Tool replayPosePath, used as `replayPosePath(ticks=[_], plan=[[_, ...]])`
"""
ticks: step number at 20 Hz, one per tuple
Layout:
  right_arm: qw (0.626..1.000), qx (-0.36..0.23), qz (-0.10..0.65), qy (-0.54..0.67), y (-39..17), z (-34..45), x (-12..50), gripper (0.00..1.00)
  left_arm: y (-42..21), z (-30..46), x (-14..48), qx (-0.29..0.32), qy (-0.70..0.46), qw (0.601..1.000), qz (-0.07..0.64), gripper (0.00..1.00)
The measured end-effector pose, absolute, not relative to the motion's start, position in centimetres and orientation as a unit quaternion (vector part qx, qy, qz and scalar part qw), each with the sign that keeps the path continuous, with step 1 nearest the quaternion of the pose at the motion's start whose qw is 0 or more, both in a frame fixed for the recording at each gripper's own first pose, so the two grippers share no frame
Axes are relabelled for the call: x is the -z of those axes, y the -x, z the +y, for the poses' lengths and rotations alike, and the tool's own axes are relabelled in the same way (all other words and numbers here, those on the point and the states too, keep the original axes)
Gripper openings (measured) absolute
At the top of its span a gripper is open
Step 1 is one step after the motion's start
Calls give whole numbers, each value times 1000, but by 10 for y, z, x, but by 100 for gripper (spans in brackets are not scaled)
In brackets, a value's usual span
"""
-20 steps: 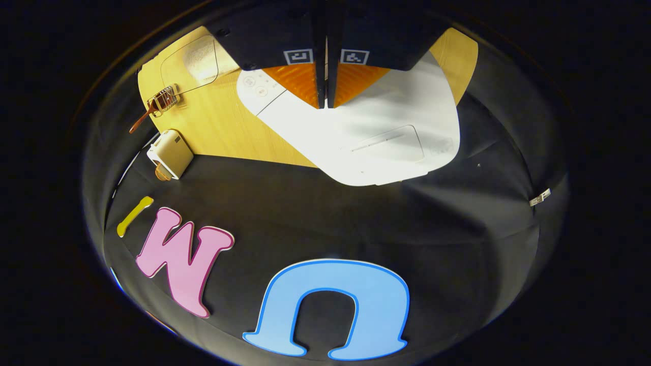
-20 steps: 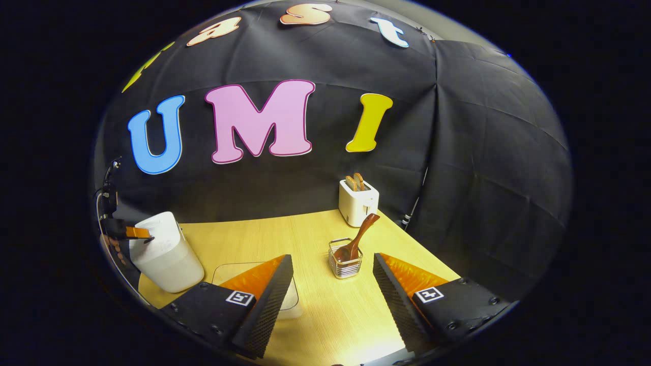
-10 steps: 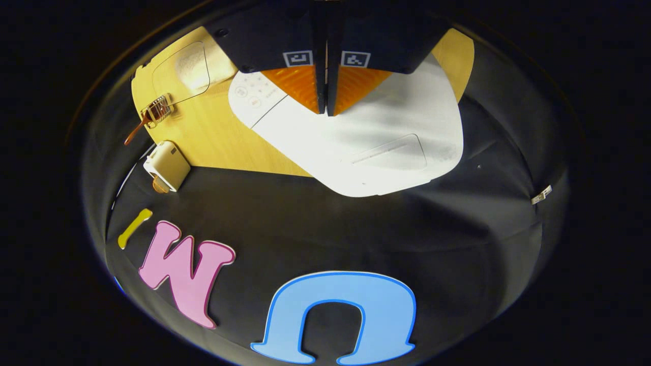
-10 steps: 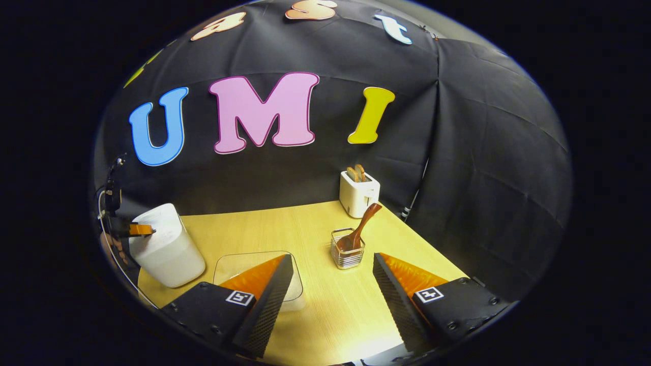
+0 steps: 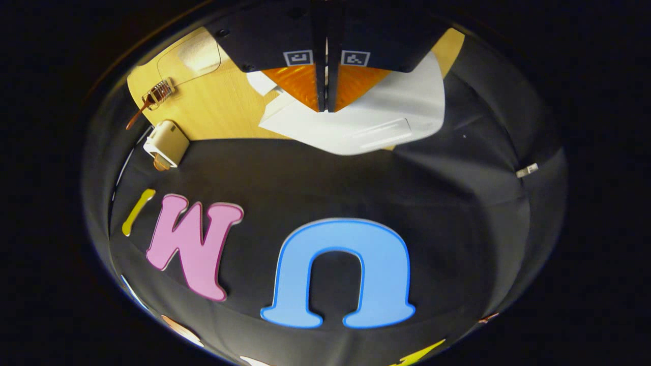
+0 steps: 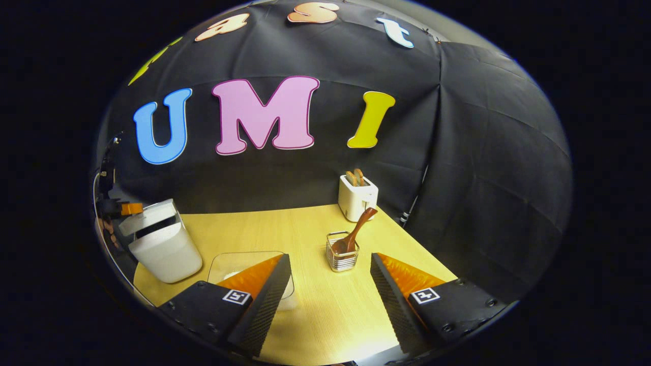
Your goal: Close the left gripper, press the button to open the rice cooker; take a wooden spoon from the chopstick holder with the right hand, scoop a spoonful of rice and pour it into the rice cooker, then put the wooden spoon back into the chopstick holder.
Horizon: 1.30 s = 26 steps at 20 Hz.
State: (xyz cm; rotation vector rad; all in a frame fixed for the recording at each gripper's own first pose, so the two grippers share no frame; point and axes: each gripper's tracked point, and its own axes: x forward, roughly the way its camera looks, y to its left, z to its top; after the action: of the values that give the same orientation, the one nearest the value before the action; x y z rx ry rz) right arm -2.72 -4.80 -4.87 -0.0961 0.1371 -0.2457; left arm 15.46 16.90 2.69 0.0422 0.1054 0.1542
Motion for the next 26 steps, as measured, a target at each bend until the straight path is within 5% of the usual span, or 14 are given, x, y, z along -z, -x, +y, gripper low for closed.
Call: replayPosePath(ticks=[8, 15, 18, 19, 22, 24, 25, 26], plan=[[996, 66, 60, 19, -16, -74, 39, 98, -107, 114, -72, -96, 6, 995, -18, 5], [996, 47, 74, -8, -55, -115, 48, 99, -67, 26, -35, -81, 44, 996, -13, 6], [995, 42, 85, -15, -80, -137, 59, 99, -54, -4, -21, -77, 49, 996, 0, 15], [995, 42, 87, -17, -88, -144, 62, 99, -49, -13, -14, -74, 52, 996, 3, 10], [995, 49, 90, -20, -112, -163, 68, 99, -39, -32, 2, -63, 46, 997, 13, 46], [994, 58, 94, -23, -127, -174, 75, 99, -35, -40, 15, -56, 38, 997, 24, 43], [993, 59, 95, -29, -134, -177, 79, 99, -35, -45, 18, -50, 36, 998, 27, 49], [993, 56, 101, -33, -141, -177, 85, 99, -35, -45, 21, -55, 32, 998, 29, 65]])
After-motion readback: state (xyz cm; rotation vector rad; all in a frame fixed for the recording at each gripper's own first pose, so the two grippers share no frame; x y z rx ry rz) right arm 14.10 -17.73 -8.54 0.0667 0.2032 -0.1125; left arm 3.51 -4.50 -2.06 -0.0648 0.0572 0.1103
